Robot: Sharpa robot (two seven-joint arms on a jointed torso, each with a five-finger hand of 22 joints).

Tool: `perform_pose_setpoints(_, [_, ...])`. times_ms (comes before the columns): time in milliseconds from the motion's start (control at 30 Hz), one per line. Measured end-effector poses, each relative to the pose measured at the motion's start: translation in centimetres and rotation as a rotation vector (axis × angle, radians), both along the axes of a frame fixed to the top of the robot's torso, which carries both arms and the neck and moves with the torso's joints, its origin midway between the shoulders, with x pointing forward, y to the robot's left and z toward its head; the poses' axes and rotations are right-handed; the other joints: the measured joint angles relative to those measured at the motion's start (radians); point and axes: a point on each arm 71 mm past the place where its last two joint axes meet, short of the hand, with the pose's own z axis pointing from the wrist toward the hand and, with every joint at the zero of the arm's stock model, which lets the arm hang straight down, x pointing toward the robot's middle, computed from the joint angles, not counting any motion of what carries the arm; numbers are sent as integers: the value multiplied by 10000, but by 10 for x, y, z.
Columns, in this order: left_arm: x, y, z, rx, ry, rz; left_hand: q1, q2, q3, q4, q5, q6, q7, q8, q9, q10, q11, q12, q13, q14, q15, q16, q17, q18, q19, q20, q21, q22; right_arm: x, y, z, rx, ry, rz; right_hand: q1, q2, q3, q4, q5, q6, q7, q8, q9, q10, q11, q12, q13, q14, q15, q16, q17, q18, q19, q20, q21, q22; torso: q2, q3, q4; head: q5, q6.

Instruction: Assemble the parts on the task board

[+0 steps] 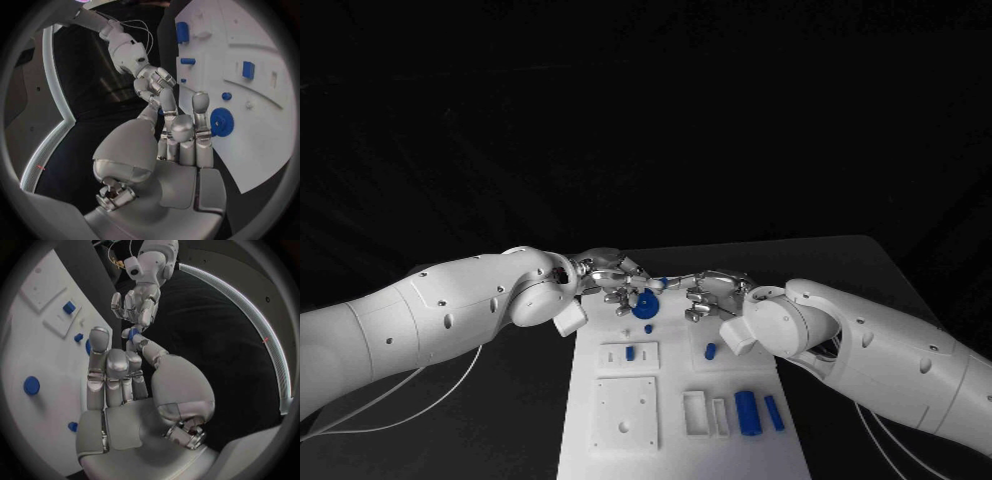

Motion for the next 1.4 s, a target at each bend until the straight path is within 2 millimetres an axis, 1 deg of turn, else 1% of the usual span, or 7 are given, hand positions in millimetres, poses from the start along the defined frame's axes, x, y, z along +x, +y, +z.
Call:
perform_pose_setpoints(367, [0,0,0,34,5,39,83,-76,-45,45,0,0,0,-58,-196,0,0,0,0,0,0,0,-26,0,0,0,0,5,0,0,0,-10,15,16,-26,-27,31,32,105,11,-42,-5,-1,1,1,0,13,0,0,0,-1,1,0,0,0,-1,0,1,2,3,-9])
perform_pose_setpoints(567, [0,0,0,36,-1,30,429,191,159,-159,12,0,0,-58,-230,0,0,0,0,0,0,0,-10,0,-35,35,0,4,-1,1,0,-11,30,33,-27,-27,31,32,105,13,-44,-11,1,1,1,0,13,0,0,0,-2,0,0,0,0,-2,0,1,0,7,-7])
perform_pose_setpoints(867, [1,0,0,31,-2,26,799,560,568,-598,443,386,-136,-24,-272,62,13,32,-1,0,0,84,172,0,-35,35,2,2,-1,2,0,-9,40,39,-66,-67,58,4,104,10,-42,1,4,1,1,0,12,0,0,0,-3,0,0,0,0,-2,0,0,0,-1,-11])
perform_pose_setpoints(1033, [1,0,0,29,-2,29,956,692,814,-979,967,683,-175,-111,-180,287,3,-7,-76,29,-29,117,272,1,-72,-1,66,2,-1,2,0,2,38,53,-75,-76,58,4,104,8,-40,1,8,1,1,0,29,0,0,0,-3,1,0,0,0,-3,0,0,0,-4,-13])
perform_pose_setpoints(1067, [1,-1,0,26,-6,33,988,722,897,-1063,959,699,-160,-146,-135,314,-13,-59,-96,51,-50,117,283,1,-72,-1,98,2,-1,3,0,3,38,56,-75,-76,58,4,104,7,-40,2,8,1,1,0,29,0,0,0,-3,0,0,0,0,-3,0,0,0,-1,-14])
perform_pose_setpoints(1167, [1,-1,0,24,-20,57,923,739,1719,-1315,420,772,-88,-400,-59,436,-2,-195,-141,56,-54,117,340,1,-72,-1,117,2,-1,3,0,5,39,64,-74,-75,58,4,107,7,-39,2,10,1,2,0,29,0,0,0,-4,0,0,0,-20,-3,0,0,0,4,-14])
perform_pose_setpoints(1400, [1,-1,0,-18,-27,145,592,544,2581,-1213,466,961,100,-722,534,494,-59,-254,-141,122,-102,117,452,1,-72,-1,203,1,-2,3,1,3,48,99,-62,-62,76,23,164,-4,-35,-4,-57,-46,-44,-246,-142,0,0,-108,-45,1,0,0,-218,-38,0,2,0,40,-14])
